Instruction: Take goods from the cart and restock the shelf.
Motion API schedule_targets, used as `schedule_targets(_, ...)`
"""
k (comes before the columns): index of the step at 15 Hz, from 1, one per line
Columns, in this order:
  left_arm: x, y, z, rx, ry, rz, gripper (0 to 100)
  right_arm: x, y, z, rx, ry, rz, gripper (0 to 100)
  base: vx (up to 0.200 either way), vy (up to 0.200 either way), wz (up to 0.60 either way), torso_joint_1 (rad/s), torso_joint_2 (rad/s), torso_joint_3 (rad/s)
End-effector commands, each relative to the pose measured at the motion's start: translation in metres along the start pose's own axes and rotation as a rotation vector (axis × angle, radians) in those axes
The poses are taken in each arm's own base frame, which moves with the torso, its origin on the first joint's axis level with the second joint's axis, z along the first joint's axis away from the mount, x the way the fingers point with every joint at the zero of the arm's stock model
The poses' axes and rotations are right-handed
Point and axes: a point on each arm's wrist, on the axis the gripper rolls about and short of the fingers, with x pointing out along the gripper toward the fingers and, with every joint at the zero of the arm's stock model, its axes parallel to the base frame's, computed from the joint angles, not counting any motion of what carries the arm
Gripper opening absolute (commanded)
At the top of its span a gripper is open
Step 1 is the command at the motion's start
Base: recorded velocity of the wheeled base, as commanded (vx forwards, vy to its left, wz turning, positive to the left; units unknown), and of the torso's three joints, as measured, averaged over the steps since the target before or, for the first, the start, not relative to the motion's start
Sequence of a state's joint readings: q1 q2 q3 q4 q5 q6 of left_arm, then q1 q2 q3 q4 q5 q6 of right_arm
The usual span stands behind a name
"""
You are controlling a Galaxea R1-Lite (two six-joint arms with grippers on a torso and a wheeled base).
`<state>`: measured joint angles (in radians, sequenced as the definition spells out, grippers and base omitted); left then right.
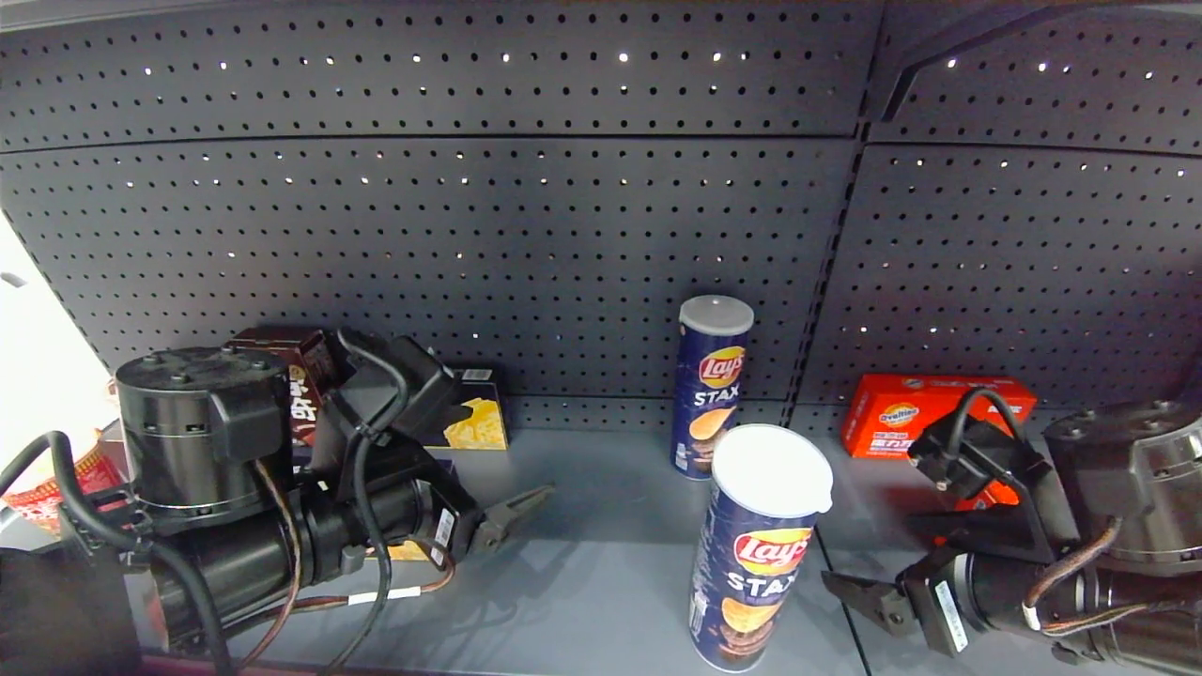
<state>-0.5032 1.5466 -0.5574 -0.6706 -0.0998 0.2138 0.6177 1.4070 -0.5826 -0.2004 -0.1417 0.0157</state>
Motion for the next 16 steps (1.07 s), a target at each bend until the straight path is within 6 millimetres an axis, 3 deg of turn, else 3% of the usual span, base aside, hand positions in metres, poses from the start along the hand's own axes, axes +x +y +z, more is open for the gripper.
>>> schedule_targets(1, 0.0, 0.0, 0.001, 0.0, -0.004, 0.001, 100, 0.005, 0.002, -0.001, -0.005, 0.02, 0.003, 100, 0.0, 0.0, 0.0, 0.0, 0.0, 0.0)
schedule_targets(10, 0.0, 0.0, -0.001, -0.001, 0.004, 0.001, 100, 0.036, 0.018, 0.009, -0.045, 0.063, 0.041, 100, 0.0, 0.0, 0.0, 0.0, 0.0, 0.0)
schedule_targets(16, 0.0, 0.001, -0.001, -0.002, 0.003, 0.003, 100, 0.036, 0.019, 0.007, -0.048, 0.072, 0.047, 100, 0.0, 0.0, 0.0, 0.0, 0.0, 0.0)
